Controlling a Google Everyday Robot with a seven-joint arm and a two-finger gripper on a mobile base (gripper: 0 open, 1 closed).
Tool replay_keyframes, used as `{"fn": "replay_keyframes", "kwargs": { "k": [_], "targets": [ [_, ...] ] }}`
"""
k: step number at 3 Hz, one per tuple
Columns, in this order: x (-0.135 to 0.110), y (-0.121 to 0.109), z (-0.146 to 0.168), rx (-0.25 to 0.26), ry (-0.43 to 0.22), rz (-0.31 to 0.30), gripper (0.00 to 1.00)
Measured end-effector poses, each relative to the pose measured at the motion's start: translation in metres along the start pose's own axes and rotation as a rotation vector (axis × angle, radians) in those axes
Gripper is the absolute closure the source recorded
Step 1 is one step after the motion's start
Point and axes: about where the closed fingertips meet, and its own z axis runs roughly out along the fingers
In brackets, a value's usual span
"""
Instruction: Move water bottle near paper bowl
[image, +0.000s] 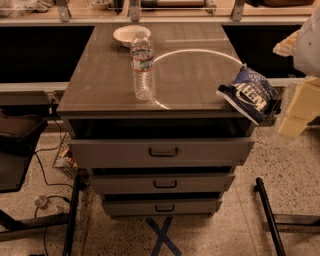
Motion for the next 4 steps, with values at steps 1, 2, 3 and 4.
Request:
{"fn": "replay_keyframes", "kwargs": {
  "k": [1,2,3,4],
  "targets": [
    [0.0,0.0,0.0,0.0,0.0,0.0,0.0],
    [-0.011,-0.014,0.004,0.026,-0.069,0.011,0.0],
    [-0.033,-0.047,0.02,0.062,-0.249,0.06,0.0],
    [-0.063,-0.092,0.037,0.092,-0.509,0.127,0.0]
  ]
}}
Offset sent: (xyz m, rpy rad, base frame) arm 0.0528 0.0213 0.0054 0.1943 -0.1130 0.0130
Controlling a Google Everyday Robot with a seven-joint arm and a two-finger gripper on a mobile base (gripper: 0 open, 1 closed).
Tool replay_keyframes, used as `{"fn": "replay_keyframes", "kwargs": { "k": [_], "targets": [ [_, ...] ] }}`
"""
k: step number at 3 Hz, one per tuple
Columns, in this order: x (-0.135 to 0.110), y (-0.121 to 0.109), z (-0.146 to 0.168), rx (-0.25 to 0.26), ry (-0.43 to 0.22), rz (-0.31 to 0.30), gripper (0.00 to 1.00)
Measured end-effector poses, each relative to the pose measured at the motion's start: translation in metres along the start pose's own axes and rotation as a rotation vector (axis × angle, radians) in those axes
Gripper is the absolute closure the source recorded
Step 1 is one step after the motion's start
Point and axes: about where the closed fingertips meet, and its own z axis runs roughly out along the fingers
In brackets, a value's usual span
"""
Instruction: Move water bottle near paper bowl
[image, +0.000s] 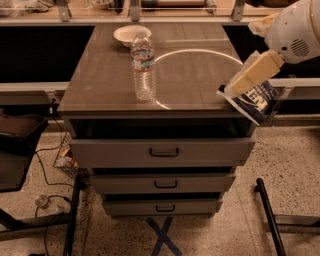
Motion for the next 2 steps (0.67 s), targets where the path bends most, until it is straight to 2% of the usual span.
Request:
{"fn": "replay_keyframes", "kwargs": {
  "k": [1,2],
  "targets": [
    [-0.03,-0.022,0.033,-0.005,-0.274,0.06,0.0],
    [-0.054,-0.021,0.055,-0.027,-0.512,0.126,0.0]
  ]
}}
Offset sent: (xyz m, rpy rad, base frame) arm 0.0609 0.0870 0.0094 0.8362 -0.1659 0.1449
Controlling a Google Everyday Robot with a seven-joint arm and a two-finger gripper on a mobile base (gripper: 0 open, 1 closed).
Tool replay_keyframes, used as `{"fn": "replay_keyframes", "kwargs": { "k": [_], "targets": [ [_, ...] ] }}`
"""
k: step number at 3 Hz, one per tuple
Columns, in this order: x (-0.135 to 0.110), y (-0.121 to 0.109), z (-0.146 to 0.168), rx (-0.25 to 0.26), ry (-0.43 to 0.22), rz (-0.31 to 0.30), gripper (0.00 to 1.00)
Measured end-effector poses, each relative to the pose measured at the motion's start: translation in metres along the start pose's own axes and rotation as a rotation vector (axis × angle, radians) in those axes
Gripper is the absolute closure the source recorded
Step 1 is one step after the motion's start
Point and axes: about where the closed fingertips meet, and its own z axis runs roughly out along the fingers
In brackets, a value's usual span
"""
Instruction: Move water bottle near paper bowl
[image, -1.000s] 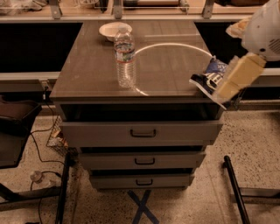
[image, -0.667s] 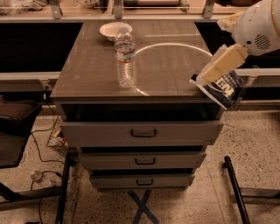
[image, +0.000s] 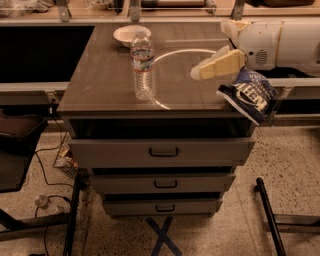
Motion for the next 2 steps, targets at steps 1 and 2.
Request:
{"fn": "replay_keyframes", "kwargs": {
  "k": [1,2],
  "targets": [
    [-0.011,0.0175,0.0246,-0.045,-0.194,0.068,0.0],
    [-0.0075,0.0178,0.0303,-0.045,-0.187,0.072,0.0]
  ]
}}
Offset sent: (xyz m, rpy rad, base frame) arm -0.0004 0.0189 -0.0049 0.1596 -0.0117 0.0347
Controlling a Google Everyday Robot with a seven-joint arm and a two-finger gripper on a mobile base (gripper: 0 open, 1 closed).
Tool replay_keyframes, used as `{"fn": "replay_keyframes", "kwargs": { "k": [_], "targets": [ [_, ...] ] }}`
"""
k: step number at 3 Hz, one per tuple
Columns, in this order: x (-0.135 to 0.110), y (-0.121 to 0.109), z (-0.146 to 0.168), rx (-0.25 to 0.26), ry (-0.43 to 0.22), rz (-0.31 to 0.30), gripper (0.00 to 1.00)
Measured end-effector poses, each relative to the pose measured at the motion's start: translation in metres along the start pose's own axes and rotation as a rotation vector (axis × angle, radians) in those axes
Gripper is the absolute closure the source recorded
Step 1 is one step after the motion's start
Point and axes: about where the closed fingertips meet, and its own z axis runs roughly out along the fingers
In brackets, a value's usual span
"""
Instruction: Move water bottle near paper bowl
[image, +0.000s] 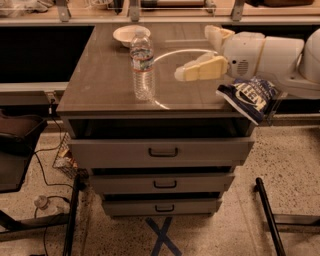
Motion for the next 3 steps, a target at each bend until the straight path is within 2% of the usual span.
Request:
{"fn": "replay_keyframes", "kwargs": {
  "k": [1,2,3],
  "targets": [
    [0.016,0.001,0.025,-0.008,0.005,0.022,0.0],
    [0.043,-0.009,0.065,-0.003,-0.001,0.058,0.0],
    [0.053,-0.015,0.083,0.011,-0.024,0.072,0.0]
  ]
}}
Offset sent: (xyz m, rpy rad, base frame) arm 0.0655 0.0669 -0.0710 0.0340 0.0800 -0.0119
